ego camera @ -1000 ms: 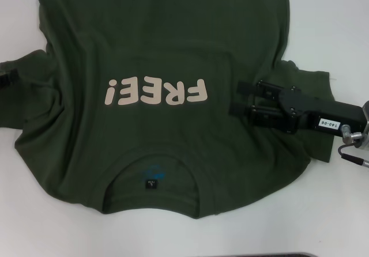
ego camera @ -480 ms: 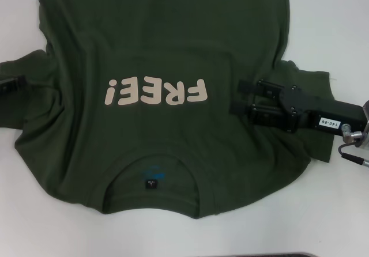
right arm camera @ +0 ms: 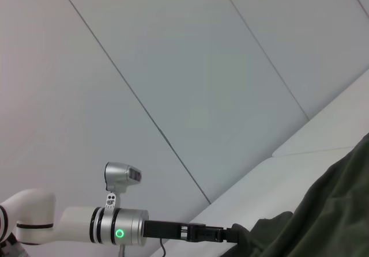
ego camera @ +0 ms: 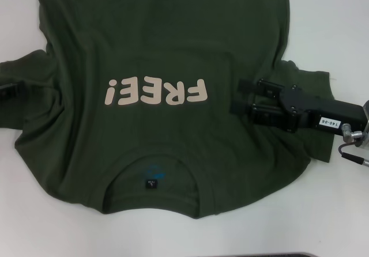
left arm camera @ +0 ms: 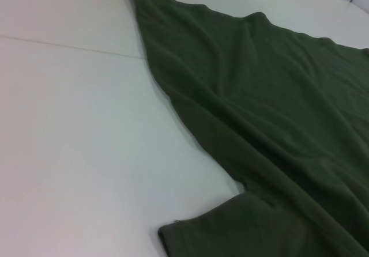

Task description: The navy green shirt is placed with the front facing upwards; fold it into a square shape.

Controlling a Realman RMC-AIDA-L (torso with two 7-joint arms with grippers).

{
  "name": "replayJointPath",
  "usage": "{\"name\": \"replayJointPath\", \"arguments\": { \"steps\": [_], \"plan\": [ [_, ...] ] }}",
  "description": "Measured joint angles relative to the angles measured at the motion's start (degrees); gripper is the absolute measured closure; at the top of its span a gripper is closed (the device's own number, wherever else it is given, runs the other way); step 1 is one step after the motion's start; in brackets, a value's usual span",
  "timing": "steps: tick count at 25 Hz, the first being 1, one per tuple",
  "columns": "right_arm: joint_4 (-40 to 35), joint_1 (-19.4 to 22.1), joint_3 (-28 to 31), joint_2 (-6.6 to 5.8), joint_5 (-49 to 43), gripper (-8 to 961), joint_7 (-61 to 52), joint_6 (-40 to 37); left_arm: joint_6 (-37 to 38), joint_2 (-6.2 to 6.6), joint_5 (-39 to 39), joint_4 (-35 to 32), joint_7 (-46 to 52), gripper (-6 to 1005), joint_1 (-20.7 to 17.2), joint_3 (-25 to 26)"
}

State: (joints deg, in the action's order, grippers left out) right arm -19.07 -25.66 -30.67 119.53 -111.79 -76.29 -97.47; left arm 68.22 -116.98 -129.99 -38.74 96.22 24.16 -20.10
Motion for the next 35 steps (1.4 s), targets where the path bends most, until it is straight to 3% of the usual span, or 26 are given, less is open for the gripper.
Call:
{"name": "replayJointPath", "arguments": {
  "steps": [26,35],
  "plan": [
    [0.0,0.0,0.4,0.0,0.0,70,0.0,0.0,-0.1,-0.42,-0.1,0.1,0.6,137,1.2,-0.6],
    [0.0,0.0,1.0,0.0,0.0,69,0.1,-0.3,-0.6,-0.55,-0.6,-0.3,3.1,506,1.3,-3.4]
  ]
}}
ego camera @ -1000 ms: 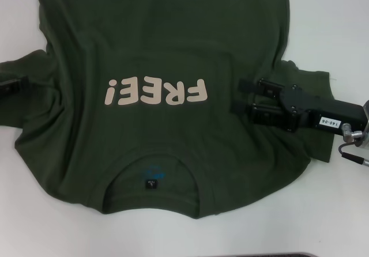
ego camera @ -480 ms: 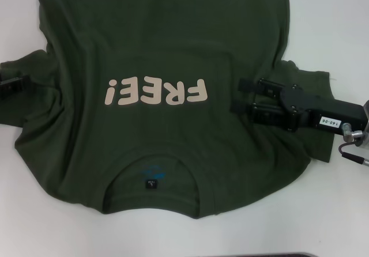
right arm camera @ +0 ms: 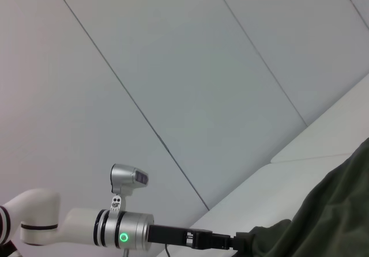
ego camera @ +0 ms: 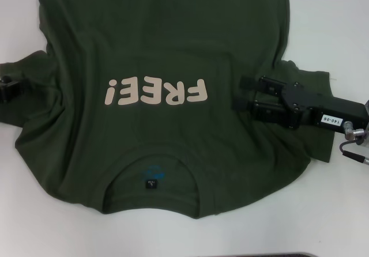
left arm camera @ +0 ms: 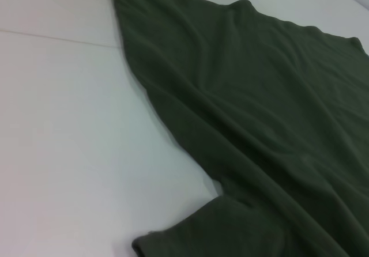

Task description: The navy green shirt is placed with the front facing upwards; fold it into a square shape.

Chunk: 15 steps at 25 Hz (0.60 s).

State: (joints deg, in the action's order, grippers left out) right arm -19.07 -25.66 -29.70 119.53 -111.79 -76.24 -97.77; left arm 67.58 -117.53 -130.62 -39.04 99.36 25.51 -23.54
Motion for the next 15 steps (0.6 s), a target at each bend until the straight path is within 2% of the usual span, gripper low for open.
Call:
{"name": "replayJointPath", "arguments": {
  "steps": [7,15],
  "plan": [
    [0.0,0.1,0.0,0.0,0.0,69,0.1,-0.1,0.0,-0.06,0.0,-0.4,0.0,819,0.3,-0.3],
    [0.0,0.2,0.0,0.0,0.0,70,0.0,-0.1,-0.1,-0.07,-0.2,-0.4,0.1,951,0.4,-0.5]
  ]
}}
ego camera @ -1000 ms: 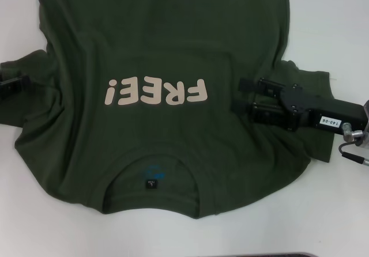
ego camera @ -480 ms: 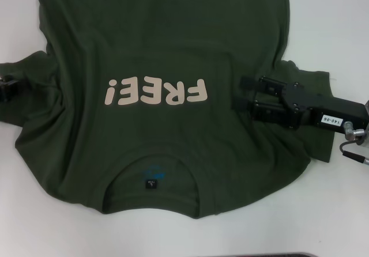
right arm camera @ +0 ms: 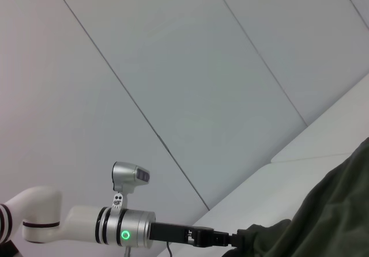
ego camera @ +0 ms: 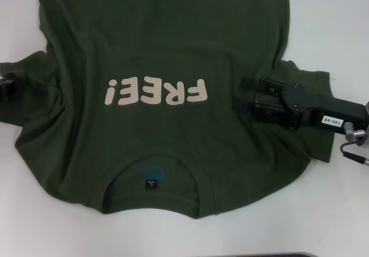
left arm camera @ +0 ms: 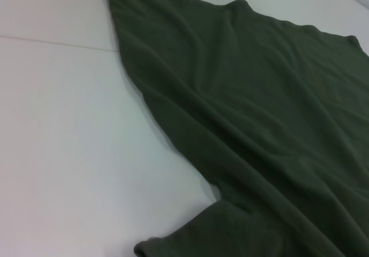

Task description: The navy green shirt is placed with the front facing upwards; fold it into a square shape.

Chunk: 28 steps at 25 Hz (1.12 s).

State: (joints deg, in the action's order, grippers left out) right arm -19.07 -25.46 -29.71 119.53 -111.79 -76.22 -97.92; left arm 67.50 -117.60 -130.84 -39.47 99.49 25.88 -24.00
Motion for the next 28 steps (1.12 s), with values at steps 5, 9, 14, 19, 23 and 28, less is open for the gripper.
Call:
{"name": "replayJointPath", "arguments": {
  "steps": [5,9,14,19,23,28],
  "plan": [
    [0.0,0.2,0.0,0.0,0.0,70,0.1,0.0,0.9,0.0,0.2,-0.1,0.1,1000,0.0,0.1],
    [0.0,0.3,0.0,0.0,0.0,71,0.3,0.0,3.7,0.01,0.6,-1.1,0.6,1001,0.1,0.4],
    [0.0,0.3,0.0,0.0,0.0,70,0.3,0.0,6.5,-0.12,0.7,-1.9,1.1,1001,0.2,0.4],
    [0.0,0.3,0.0,0.0,0.0,69,0.3,0.0,9.8,-0.39,1.0,-3.3,3.2,1001,0.5,0.2],
    [0.0,0.3,0.0,0.0,0.0,69,0.4,0.0,12.0,-0.6,1.0,-3.8,5.0,1001,1.4,0.1],
    [0.0,0.2,0.0,0.0,0.0,70,0.5,0.0,14.4,-1.86,1.0,-4.2,6.4,1000,2.9,0.0]
  ]
}}
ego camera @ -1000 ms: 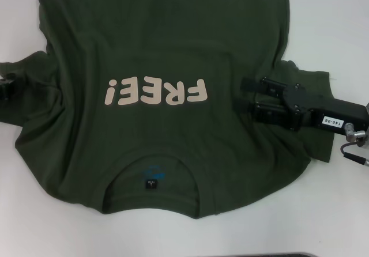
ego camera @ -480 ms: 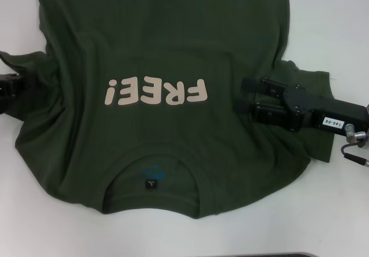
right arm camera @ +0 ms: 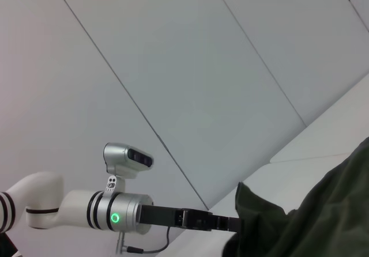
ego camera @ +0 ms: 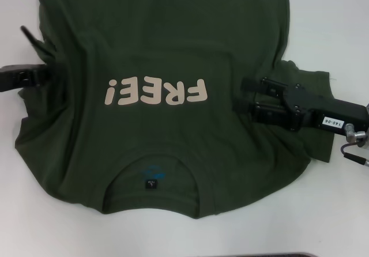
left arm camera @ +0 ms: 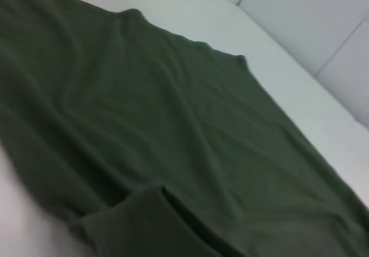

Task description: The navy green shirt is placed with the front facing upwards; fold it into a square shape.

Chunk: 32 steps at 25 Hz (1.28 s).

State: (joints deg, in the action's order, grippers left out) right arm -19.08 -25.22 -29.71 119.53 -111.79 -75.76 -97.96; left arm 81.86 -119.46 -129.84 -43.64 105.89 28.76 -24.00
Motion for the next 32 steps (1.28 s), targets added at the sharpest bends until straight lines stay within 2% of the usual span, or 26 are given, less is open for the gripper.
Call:
{"name": "replayJointPath", "arguments": {
  "steps": [6,15,32],
  "plan": [
    [0.0,-0.1,0.0,0.0,0.0,71,0.0,0.0,2.1,-1.51,-0.3,-0.1,2.3,1000,2.2,-0.8],
    [0.0,-0.2,0.0,0.0,0.0,69,0.0,0.2,0.6,-3.05,0.0,0.7,5.6,1001,3.8,-4.0],
    [0.2,-0.4,0.0,0.0,0.0,70,0.0,0.4,-5.0,-3.72,2.1,7.4,8.6,999,5.9,-3.6]
  ]
}}
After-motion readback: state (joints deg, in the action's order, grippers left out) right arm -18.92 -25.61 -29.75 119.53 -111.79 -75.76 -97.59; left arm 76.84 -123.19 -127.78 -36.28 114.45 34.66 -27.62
